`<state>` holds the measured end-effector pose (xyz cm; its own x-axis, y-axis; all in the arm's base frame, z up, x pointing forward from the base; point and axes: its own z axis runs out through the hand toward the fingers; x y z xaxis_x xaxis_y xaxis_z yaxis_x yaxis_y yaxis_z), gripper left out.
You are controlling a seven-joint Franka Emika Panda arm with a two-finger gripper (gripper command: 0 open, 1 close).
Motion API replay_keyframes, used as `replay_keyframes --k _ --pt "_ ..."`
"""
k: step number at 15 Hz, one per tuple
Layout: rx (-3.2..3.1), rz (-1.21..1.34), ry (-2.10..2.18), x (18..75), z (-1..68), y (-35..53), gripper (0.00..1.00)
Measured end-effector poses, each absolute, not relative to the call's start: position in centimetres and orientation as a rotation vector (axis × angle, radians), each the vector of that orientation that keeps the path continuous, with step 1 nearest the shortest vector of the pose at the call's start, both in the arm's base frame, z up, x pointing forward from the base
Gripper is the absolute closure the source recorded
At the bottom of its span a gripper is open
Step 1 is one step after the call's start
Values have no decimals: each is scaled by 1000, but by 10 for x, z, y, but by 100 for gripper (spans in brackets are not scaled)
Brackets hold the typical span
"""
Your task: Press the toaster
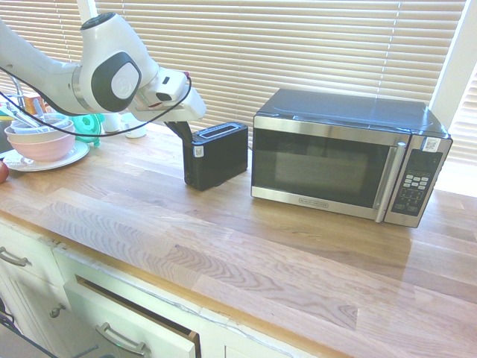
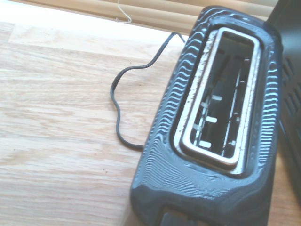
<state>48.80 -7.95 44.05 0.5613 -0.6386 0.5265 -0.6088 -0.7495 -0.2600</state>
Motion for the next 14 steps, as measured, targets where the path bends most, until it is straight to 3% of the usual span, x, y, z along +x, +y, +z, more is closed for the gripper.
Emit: replay_keyframes --k 9,14 --pt "-2759 -929 1048 501 436 -65 100" --pt "-2765 -860 1071 507 399 -70 100"
